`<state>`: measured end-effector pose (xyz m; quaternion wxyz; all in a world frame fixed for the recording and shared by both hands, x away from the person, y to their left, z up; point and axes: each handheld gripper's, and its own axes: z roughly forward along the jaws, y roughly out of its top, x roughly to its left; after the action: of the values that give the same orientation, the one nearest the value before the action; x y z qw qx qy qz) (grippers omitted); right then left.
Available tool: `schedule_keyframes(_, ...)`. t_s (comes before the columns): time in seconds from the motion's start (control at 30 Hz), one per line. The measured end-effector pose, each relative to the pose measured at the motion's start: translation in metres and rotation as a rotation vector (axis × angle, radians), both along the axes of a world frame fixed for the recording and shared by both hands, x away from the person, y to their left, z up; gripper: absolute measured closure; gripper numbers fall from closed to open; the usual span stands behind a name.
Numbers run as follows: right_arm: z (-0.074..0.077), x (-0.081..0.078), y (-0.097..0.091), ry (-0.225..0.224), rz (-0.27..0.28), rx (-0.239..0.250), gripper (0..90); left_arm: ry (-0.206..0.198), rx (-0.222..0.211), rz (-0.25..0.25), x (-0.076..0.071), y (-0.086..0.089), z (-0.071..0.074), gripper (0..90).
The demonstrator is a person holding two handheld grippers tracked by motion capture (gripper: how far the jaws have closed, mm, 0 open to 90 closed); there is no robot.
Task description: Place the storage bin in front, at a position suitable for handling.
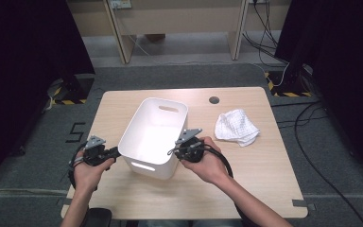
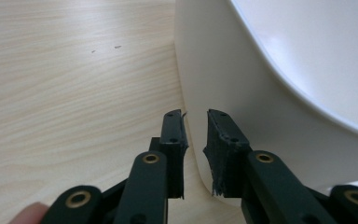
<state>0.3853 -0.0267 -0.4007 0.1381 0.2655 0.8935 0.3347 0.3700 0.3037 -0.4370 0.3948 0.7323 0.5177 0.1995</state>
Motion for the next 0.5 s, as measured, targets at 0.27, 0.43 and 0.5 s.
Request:
schedule_keyframes(0.27, 0.0, -0.003, 0.025, 0.001, 0.056, -0.04, 73.0, 0.012, 0.043, 0.059, 0.025, 0.008, 0.001, 79.1)
schedule_keyframes(0.43, 0.001, 0.001, 0.041, 0.026, 0.081, -0.019, 70.2, 0.006, 0.079, 0.095, 0.044, 0.016, 0.003, 75.6)
schedule_keyframes(0.5, 0.002, 0.0, 0.043, 0.035, 0.075, -0.015, 70.1, 0.001, 0.08, 0.103, 0.045, 0.019, 0.003, 73.5)
